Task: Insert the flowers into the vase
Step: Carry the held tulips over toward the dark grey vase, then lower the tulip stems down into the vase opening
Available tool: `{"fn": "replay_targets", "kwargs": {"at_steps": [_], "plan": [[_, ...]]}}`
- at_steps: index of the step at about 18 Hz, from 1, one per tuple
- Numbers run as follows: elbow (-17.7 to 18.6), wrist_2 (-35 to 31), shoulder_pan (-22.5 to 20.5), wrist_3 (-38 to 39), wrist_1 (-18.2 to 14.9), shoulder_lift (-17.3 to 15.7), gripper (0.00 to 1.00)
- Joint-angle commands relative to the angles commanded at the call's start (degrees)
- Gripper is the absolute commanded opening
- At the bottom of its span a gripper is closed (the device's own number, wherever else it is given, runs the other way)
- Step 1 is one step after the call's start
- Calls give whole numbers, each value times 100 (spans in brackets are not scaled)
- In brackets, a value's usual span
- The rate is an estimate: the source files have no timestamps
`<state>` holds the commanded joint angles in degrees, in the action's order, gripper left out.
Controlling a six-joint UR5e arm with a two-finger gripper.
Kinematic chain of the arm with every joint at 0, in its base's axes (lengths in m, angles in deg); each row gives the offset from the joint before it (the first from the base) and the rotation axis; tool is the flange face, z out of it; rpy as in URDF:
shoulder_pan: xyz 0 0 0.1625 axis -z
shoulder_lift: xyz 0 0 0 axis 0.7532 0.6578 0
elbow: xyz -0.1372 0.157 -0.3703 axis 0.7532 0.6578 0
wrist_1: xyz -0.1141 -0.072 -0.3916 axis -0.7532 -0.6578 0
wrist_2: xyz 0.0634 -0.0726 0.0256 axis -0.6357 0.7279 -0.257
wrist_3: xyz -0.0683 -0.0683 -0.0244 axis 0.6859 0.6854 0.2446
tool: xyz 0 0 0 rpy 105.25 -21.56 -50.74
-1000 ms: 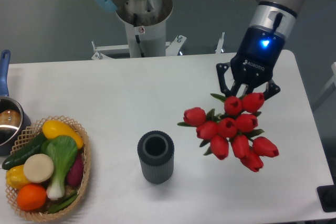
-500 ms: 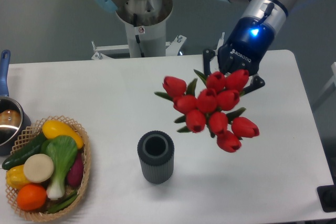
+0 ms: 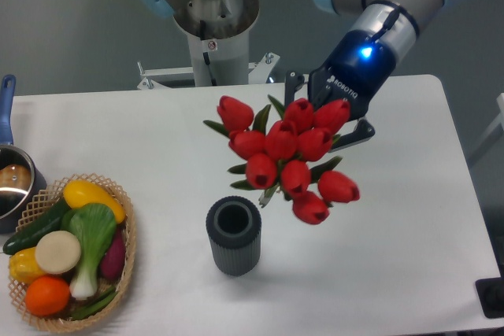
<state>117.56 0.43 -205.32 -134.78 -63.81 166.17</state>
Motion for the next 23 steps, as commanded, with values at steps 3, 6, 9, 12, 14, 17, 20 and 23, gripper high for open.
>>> {"fn": "replay_targets", "kwargs": {"at_steps": [3,6,9,12,14,17,20,23], "plan": [[-17,-9,88,-9,26,44,0],[43,-44,193,0,26,80,0],[9,-53,220,0,35,150,0],[35,-61,238,-9,35,211,0],[53,-62,273,-35,35,255,0],[105,-62,273,-35,35,255,0],[149,-79,273,-44,35,290,0],[351,-79,273,-446,35,299,0]]}}
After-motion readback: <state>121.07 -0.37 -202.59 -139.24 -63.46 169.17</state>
